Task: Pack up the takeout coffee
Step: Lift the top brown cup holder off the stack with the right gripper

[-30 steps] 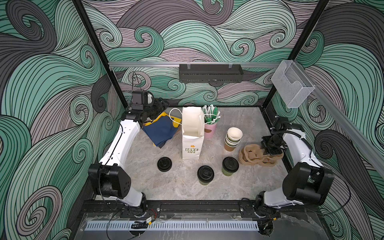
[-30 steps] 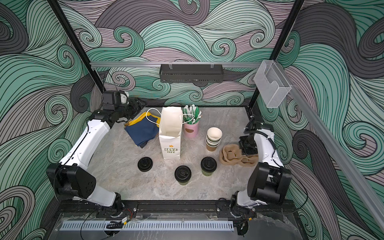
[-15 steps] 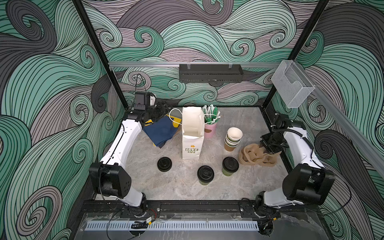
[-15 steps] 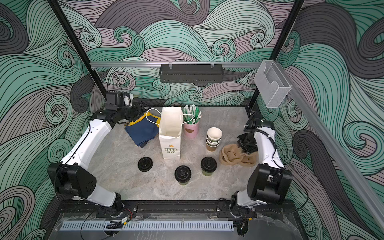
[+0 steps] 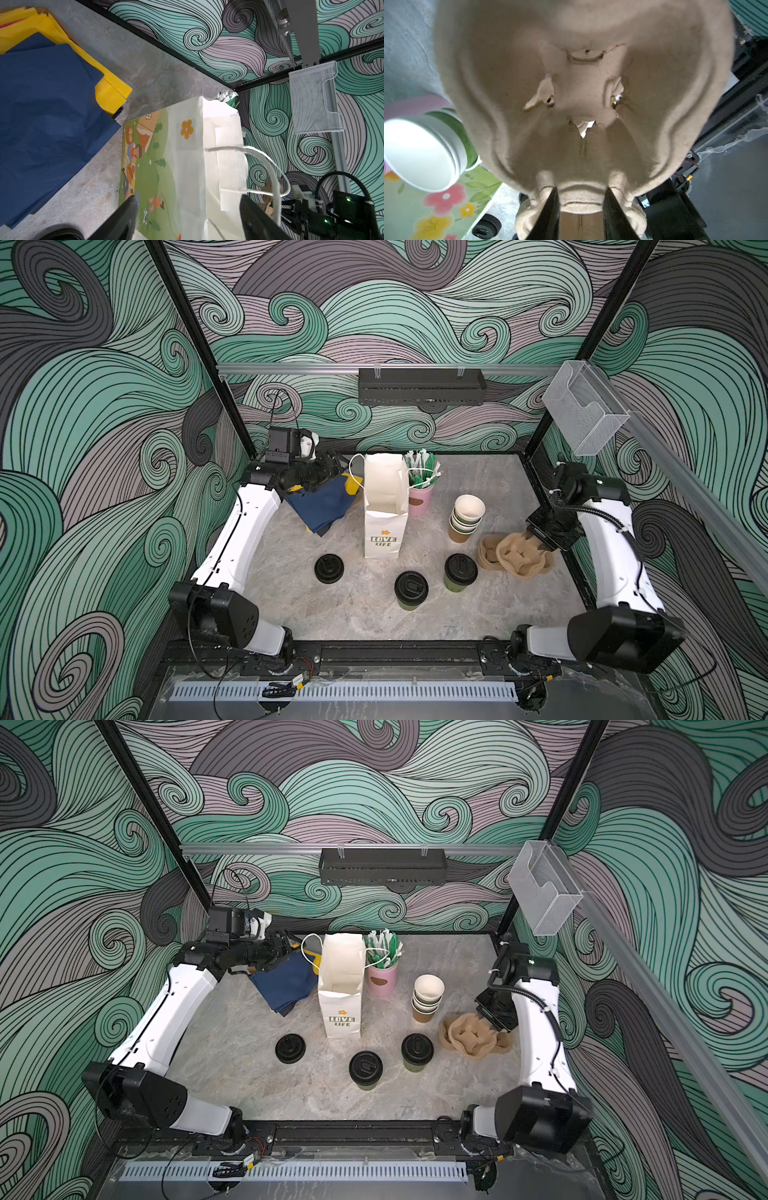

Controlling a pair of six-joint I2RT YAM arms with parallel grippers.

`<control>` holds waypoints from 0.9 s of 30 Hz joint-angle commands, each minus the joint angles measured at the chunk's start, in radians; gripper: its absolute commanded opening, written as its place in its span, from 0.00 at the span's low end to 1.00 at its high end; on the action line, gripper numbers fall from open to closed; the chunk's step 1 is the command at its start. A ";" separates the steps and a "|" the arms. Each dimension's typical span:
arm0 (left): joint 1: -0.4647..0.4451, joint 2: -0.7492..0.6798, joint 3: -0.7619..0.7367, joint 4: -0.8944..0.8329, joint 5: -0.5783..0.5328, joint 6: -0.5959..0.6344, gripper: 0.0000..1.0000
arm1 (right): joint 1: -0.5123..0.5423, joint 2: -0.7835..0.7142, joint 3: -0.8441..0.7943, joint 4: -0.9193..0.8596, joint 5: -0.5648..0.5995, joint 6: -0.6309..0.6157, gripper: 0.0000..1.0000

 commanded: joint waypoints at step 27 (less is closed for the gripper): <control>-0.056 -0.136 0.019 -0.110 0.015 0.052 0.86 | 0.498 0.053 0.556 -0.258 -0.157 -0.058 0.05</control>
